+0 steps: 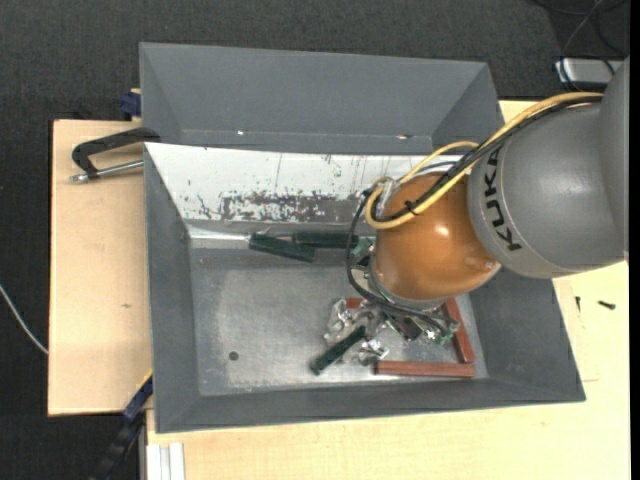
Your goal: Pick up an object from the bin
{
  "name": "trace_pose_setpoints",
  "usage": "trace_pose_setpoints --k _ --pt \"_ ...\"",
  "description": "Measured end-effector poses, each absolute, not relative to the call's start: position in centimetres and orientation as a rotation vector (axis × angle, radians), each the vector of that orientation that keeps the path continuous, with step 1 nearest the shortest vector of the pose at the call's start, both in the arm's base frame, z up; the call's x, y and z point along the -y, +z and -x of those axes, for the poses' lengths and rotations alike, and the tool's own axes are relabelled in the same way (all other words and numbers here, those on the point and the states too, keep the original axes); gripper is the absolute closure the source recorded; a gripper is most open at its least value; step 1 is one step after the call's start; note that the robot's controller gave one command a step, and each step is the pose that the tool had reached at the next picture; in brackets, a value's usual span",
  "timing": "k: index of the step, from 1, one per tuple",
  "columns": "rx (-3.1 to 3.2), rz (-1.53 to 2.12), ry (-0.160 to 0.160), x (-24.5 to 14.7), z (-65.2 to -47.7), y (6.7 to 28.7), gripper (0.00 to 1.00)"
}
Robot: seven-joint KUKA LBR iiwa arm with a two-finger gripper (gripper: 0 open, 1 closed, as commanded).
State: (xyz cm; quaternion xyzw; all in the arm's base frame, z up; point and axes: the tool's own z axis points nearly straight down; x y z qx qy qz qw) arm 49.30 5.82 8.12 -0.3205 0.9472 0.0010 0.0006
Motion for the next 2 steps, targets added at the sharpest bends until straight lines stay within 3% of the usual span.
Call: trace_pose_setpoints --k 1,2 --pt "-2.954 1.054 0.001 -6.45 -51.16 21.41 1.00" --pt "-2.954 1.054 0.001 -6.45 -51.15 21.40 1.00"
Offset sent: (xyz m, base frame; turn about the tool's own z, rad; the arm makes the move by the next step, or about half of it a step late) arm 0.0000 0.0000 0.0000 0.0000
